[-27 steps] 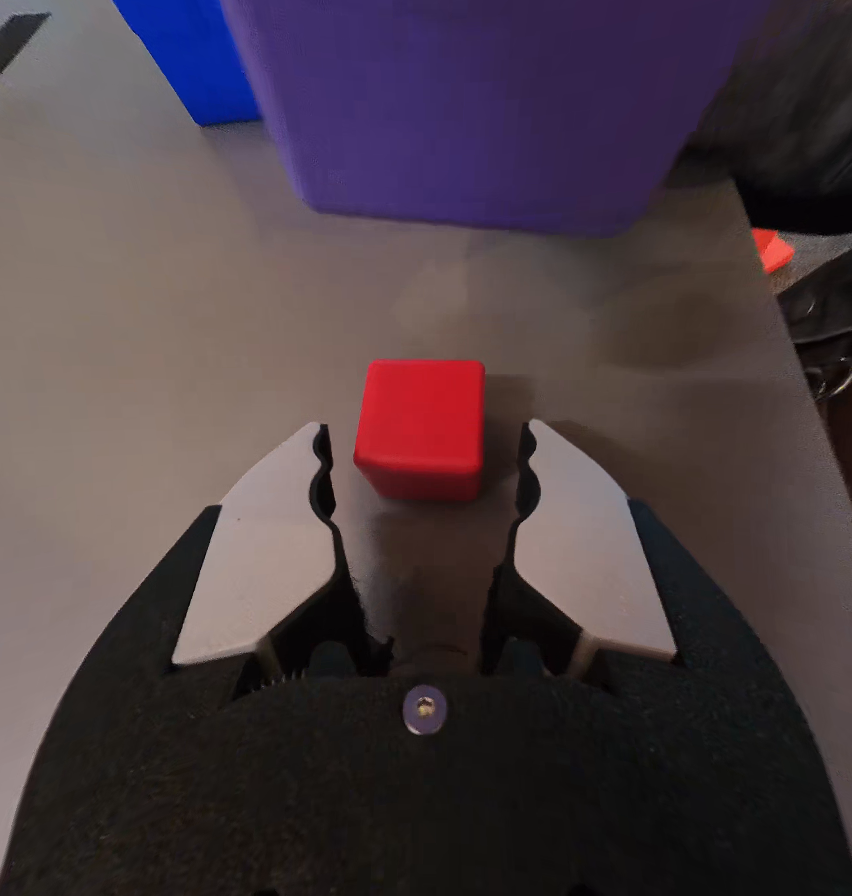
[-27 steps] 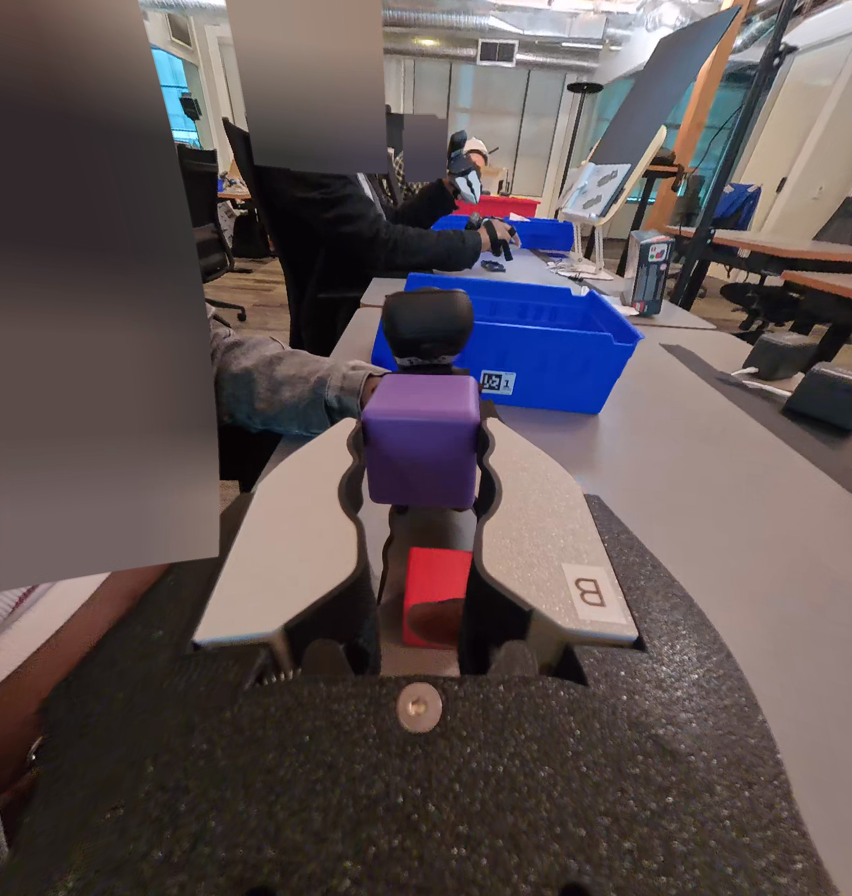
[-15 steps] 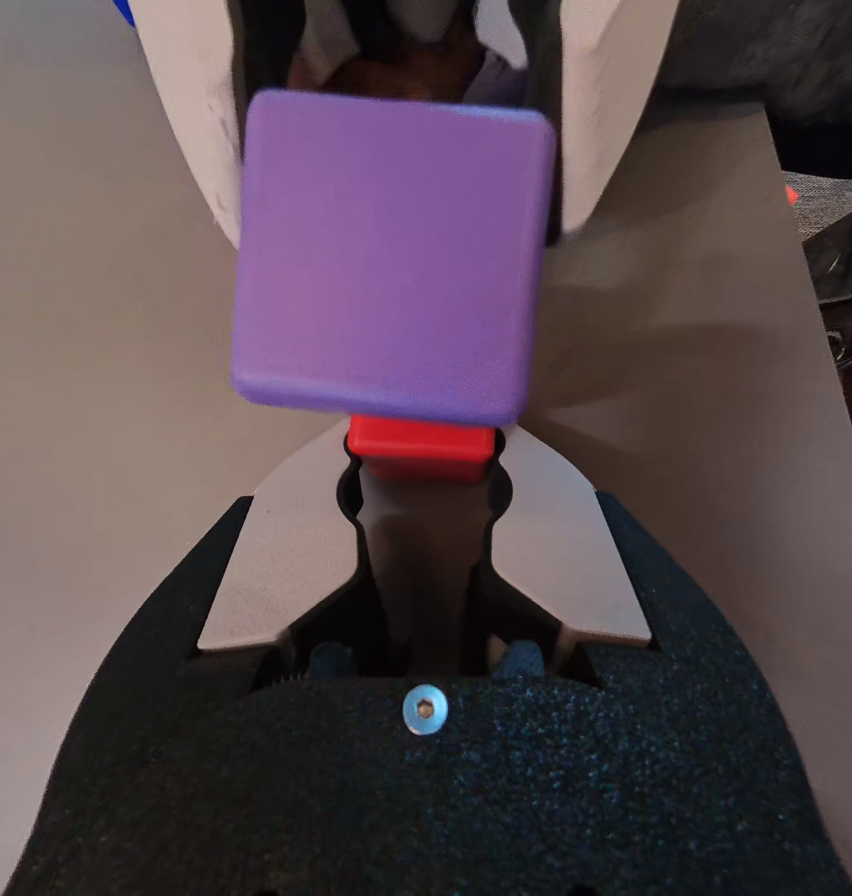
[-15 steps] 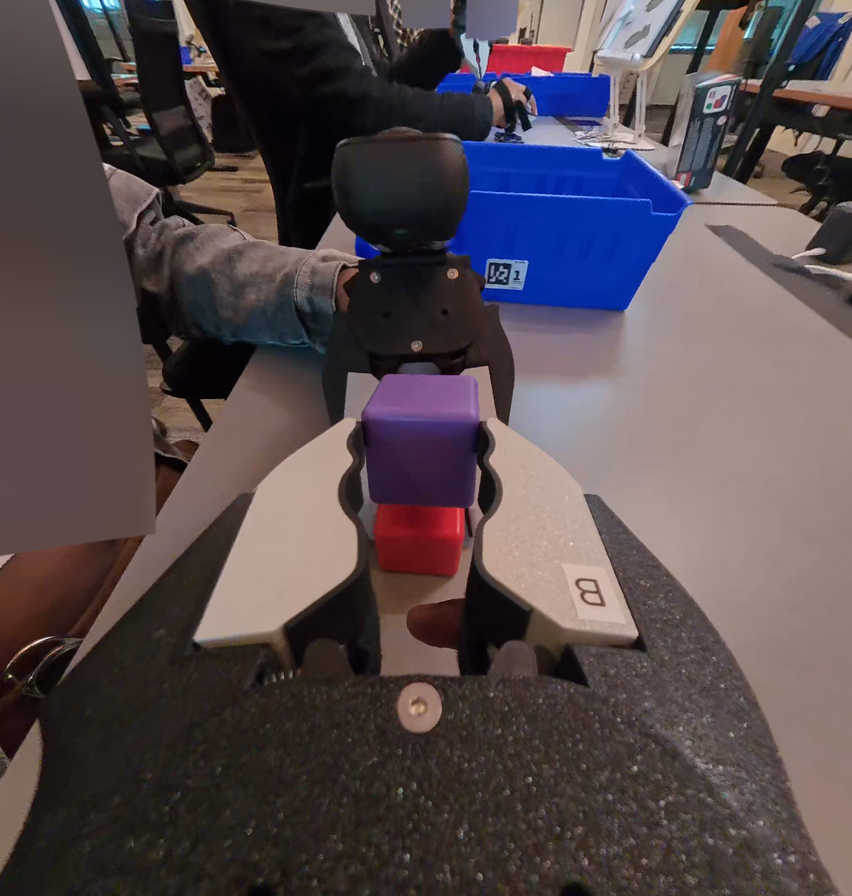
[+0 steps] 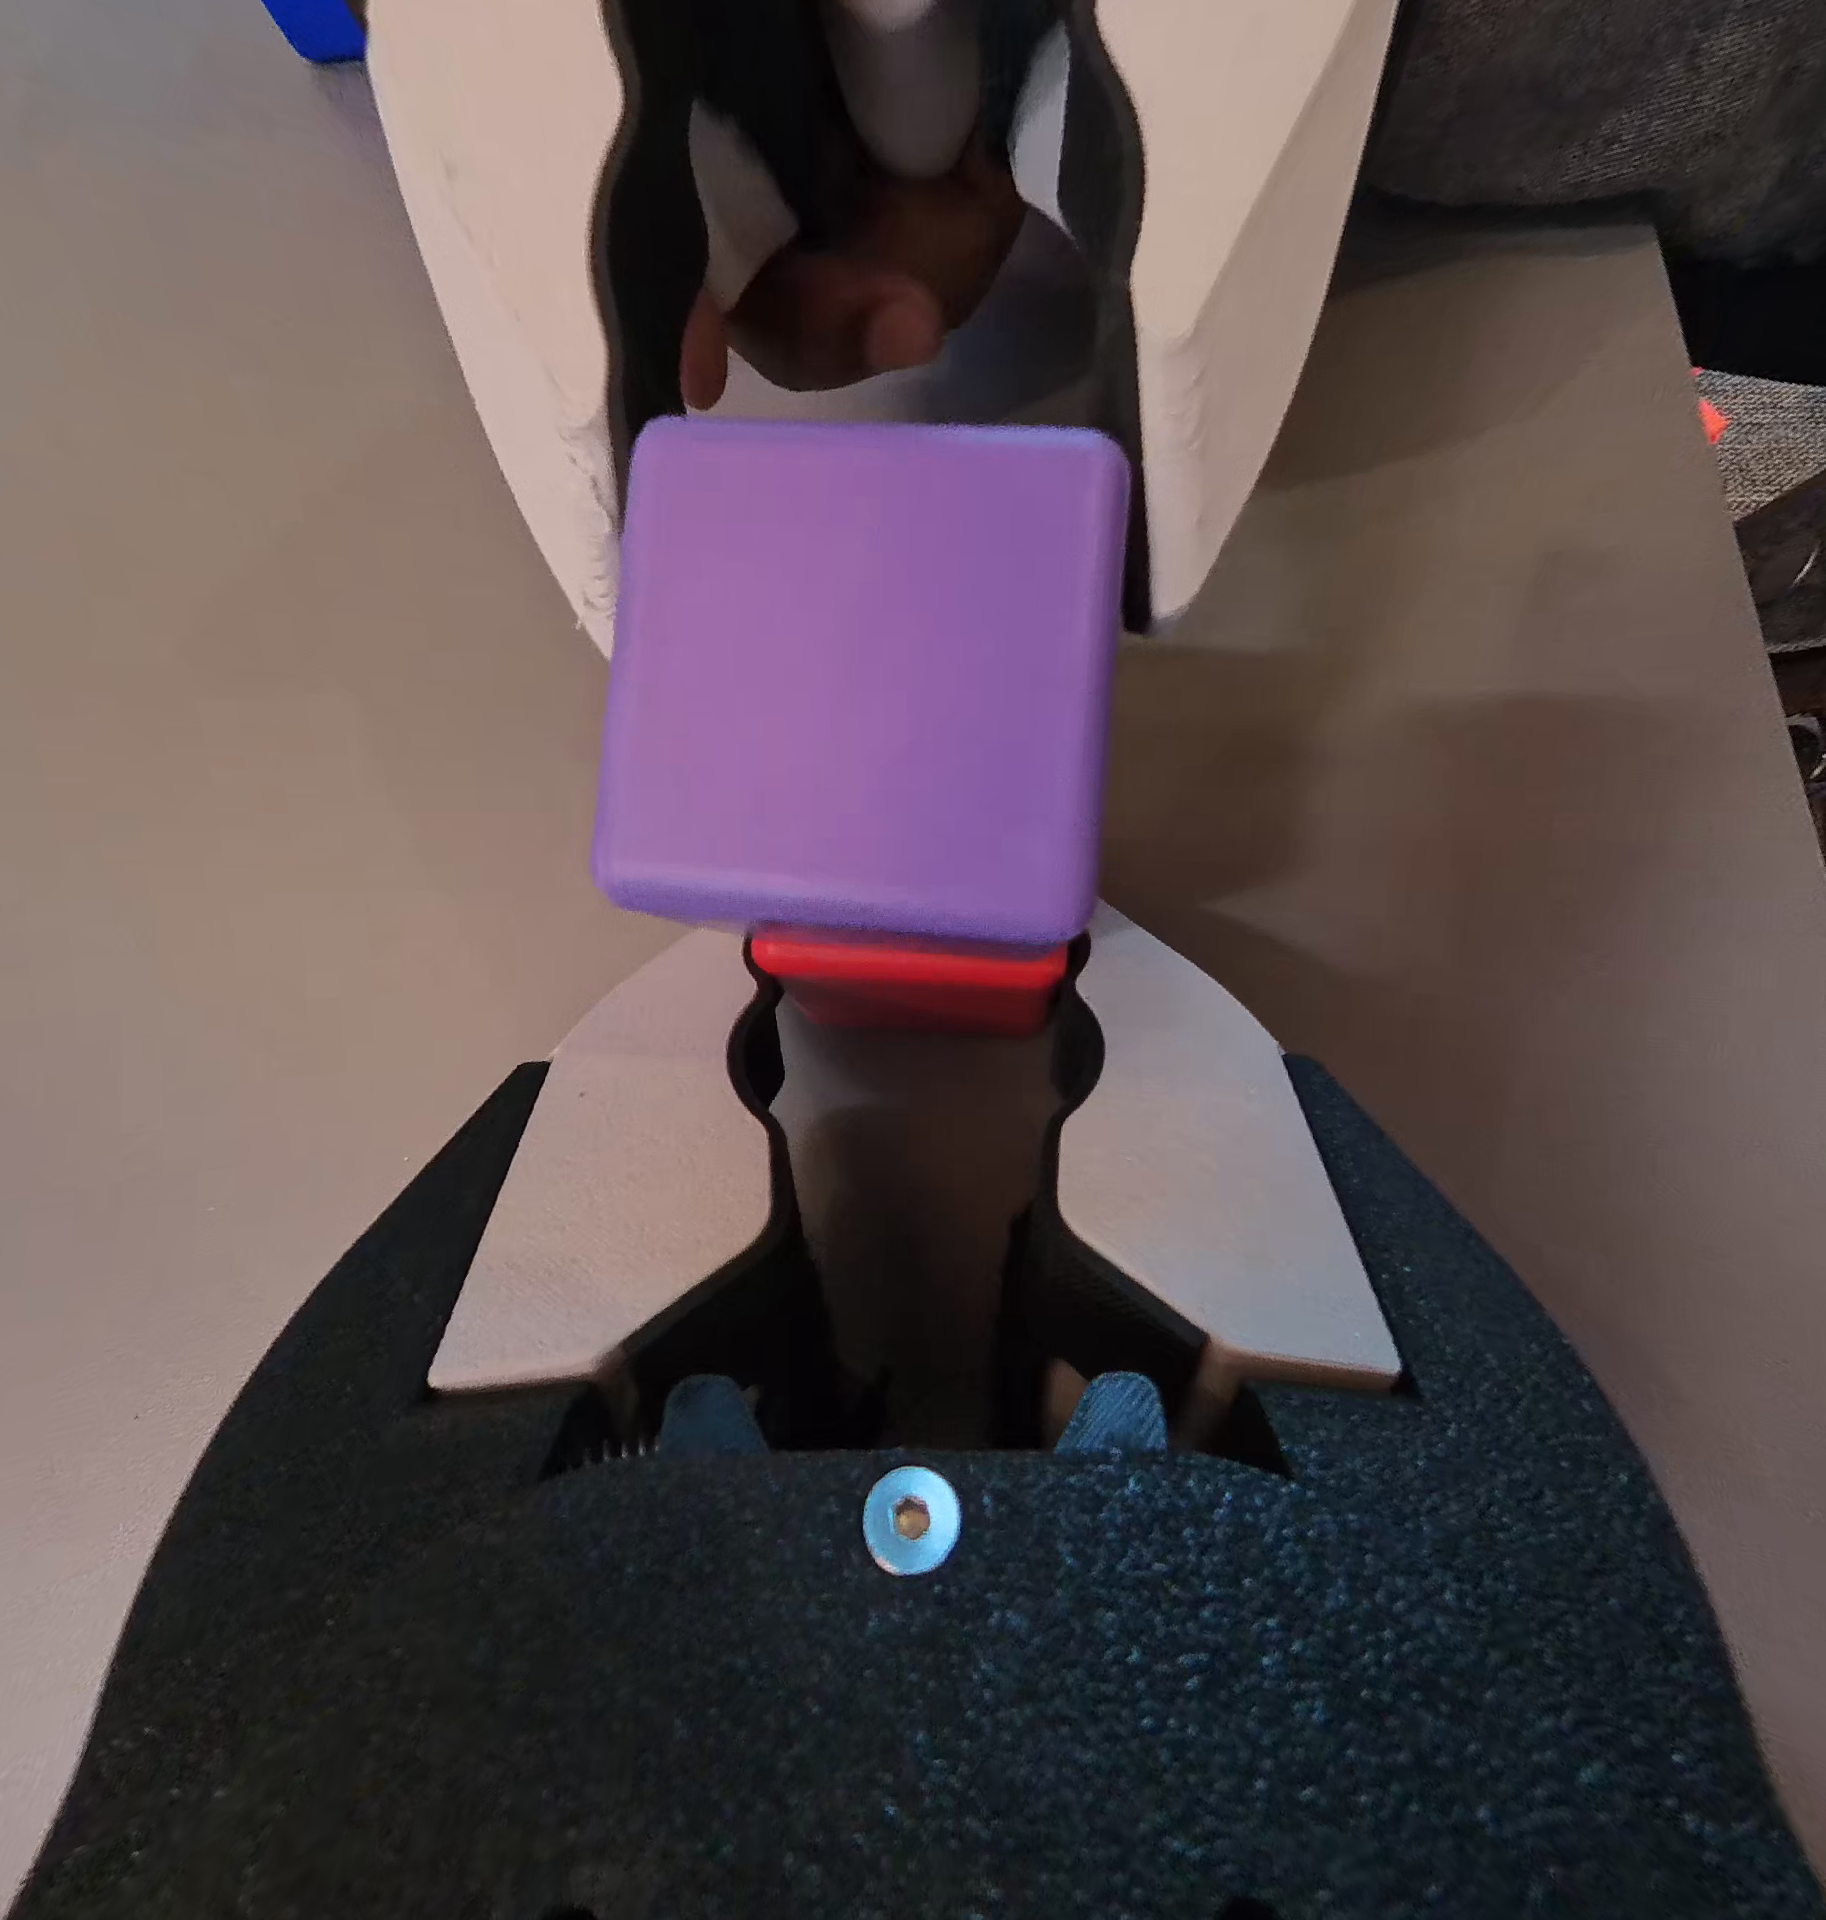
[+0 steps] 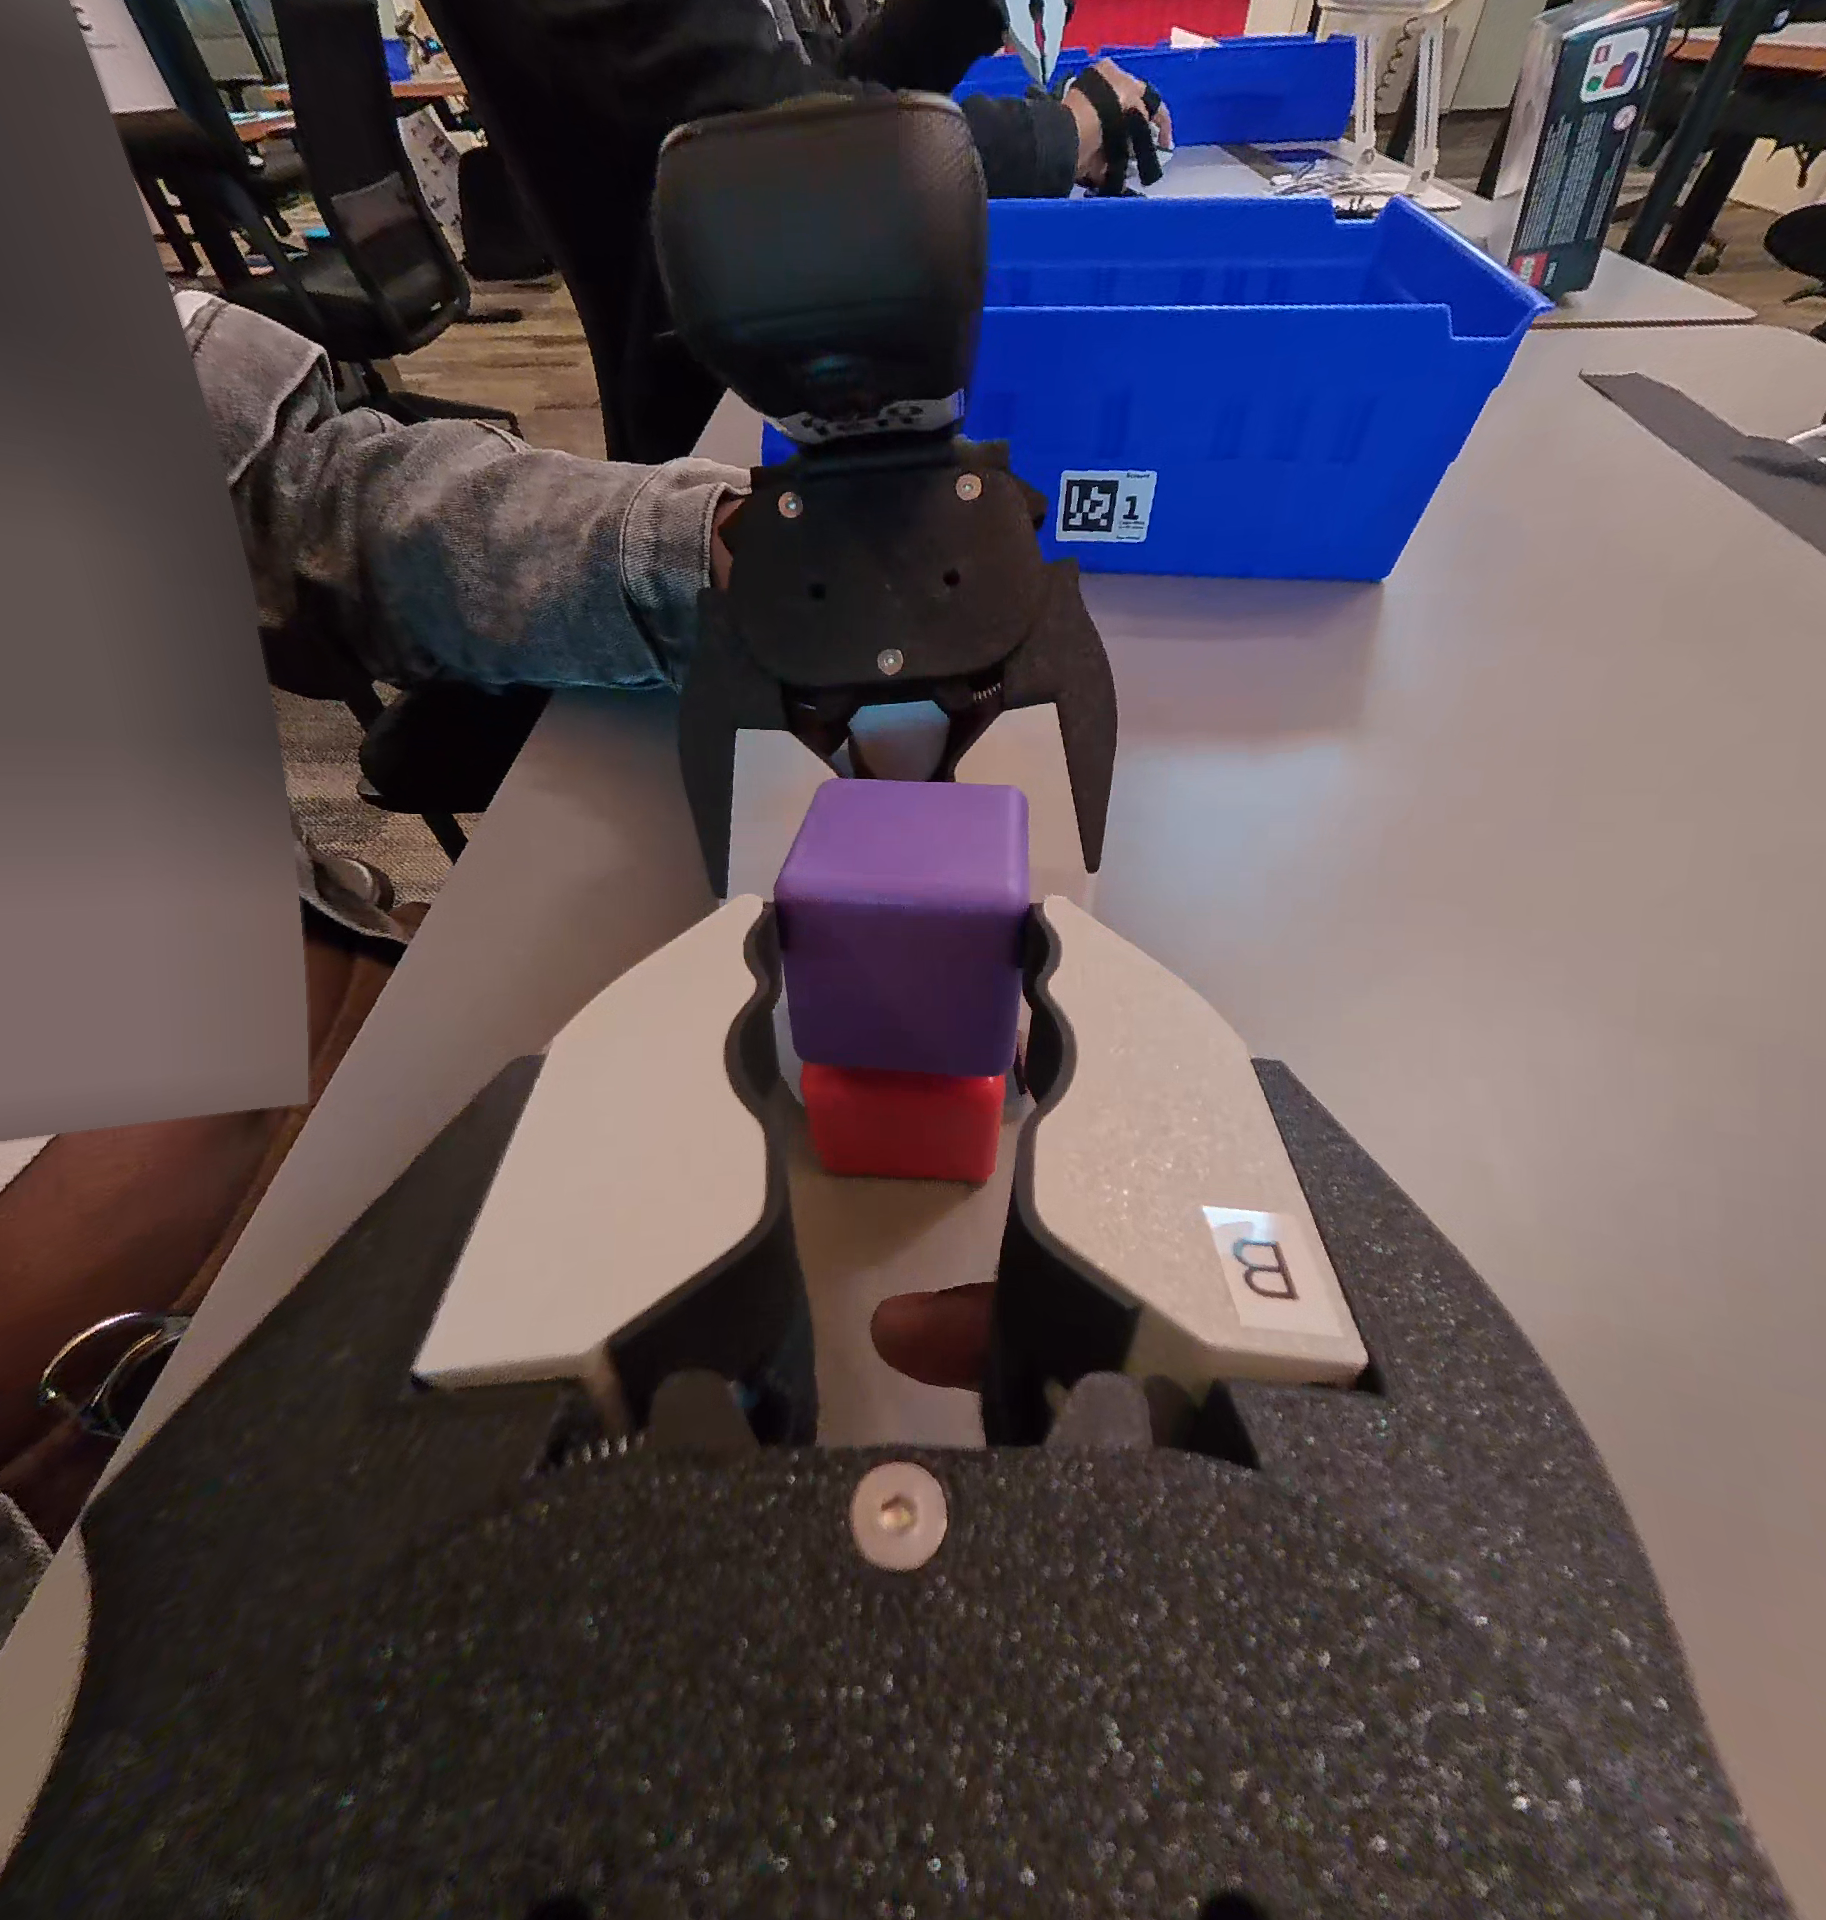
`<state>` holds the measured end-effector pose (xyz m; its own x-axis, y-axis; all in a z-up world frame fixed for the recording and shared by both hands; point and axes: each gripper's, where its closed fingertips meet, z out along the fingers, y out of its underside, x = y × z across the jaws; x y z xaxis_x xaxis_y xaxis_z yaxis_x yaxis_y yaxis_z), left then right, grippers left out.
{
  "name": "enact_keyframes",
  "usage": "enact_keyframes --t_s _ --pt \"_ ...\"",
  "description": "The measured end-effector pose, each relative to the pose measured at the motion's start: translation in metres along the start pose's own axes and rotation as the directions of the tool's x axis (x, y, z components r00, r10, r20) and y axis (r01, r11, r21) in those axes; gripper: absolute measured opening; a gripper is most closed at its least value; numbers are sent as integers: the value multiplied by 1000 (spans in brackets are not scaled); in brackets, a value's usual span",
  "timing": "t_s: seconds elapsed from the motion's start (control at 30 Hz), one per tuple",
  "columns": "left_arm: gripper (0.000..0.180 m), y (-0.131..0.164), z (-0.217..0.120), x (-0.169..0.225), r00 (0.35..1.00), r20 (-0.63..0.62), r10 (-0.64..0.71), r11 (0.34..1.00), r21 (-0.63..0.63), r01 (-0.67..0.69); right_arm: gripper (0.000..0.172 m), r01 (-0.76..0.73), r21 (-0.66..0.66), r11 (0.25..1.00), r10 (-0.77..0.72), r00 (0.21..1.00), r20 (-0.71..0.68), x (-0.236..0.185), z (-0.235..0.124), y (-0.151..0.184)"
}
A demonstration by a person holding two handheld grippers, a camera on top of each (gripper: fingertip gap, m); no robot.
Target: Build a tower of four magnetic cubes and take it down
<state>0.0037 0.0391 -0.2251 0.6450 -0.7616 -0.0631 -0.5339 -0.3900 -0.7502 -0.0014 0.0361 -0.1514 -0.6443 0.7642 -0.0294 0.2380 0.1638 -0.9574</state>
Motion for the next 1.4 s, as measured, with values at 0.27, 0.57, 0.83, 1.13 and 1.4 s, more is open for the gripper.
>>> enact_keyframes --t_s 0.27,0.57,0.83,1.13,1.4 --pt "50 1 -1 0 1000 1 -5 1000 0 5 44 7 -22 1000 -7 1000 8 -1 -2 7" --pt "50 0 -1 1 1000 -3 -2 1000 0 2 45 1 -14 1000 -1 1000 17 0 -3 8" --pt "93 -7 -16 -1 999 32 -34 997 69 32 73 -36 41 999 34 999 29 -2 -6 -2" --pt "73 -50 -222 -32 892 415 -179 952 303 51 79 -24 188 982 25 1000 -1 -3 -20 -29" --pt "72 120 -294 -107 891 402 -212 932 -192 308 80 -8 180 984 8 1000 3 -6 -20 -29"
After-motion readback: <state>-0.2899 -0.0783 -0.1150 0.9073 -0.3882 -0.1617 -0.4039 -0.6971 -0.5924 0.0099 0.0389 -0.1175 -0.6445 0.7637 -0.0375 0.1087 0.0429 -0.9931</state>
